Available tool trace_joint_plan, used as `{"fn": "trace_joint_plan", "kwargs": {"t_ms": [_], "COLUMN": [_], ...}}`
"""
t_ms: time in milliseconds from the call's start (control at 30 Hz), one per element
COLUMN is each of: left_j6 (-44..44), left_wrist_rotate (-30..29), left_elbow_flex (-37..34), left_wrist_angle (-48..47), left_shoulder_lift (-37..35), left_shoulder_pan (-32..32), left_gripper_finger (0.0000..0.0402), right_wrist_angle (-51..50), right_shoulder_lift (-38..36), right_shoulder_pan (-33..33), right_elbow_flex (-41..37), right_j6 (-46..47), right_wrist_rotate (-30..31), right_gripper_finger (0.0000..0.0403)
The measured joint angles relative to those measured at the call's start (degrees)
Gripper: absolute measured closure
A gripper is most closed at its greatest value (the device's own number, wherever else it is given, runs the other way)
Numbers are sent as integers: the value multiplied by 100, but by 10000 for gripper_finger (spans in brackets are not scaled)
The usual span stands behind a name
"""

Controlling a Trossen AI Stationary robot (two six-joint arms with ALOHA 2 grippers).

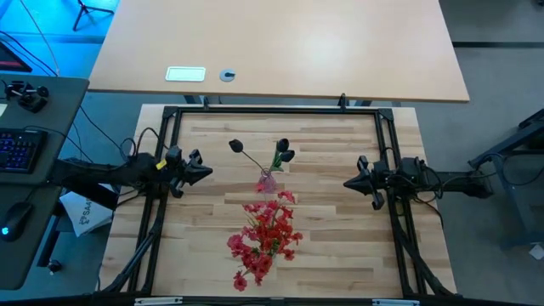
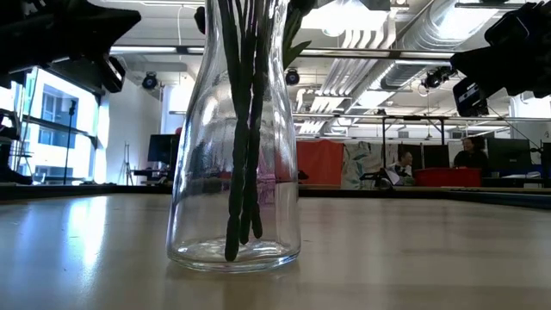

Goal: Sort flowers into vase by color
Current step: Return to Home Position

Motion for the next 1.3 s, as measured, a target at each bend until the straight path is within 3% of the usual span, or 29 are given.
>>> {"fn": "trace_joint_plan", "kwargs": {"t_ms": [333,1300], "left_j6": [3,0], "left_wrist_rotate": [0,9], "left_elbow_flex": [0,-15], "left_wrist_angle": [-706,-598], "left_shoulder_lift": [-1594,-1585], "left_shoulder_pan": [286,372], "left_gripper_finger": [401,401], "right_wrist_angle": [0,2], "right_shoulder_lift": [-7,63], "right_shoulder_pan": [11,15], "right_elbow_flex": [-2,-2], "right_j6": [-2,-2], "right_wrist_rotate": [0,-15], "right_gripper_finger": [402,402]}}
